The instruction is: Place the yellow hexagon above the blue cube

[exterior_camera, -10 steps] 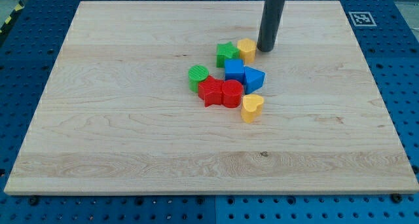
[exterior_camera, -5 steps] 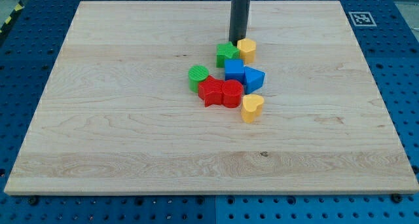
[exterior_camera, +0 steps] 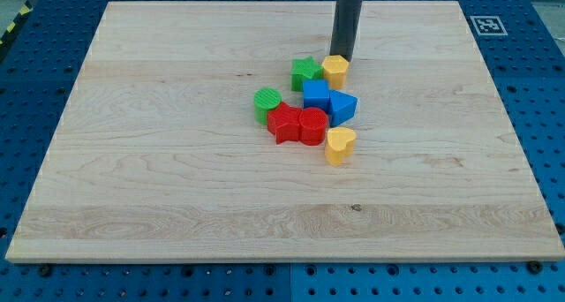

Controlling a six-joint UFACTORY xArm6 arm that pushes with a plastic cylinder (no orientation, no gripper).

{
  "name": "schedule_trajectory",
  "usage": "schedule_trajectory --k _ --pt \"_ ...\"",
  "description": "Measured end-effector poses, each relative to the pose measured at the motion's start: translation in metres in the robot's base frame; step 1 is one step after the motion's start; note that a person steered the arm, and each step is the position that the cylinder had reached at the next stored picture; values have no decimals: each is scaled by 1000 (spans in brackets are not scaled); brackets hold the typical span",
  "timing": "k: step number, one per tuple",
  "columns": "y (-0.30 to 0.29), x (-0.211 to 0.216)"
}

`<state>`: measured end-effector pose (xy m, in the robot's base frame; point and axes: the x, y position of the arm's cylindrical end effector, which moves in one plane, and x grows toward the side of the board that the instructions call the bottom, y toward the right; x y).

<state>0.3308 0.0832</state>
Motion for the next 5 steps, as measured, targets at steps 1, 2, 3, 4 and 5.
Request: schedule_trajectory --k 1,2,3,4,5 --pt "2 1" --pt "20 15" --pt "24 19" --pt "18 19" --pt "6 24"
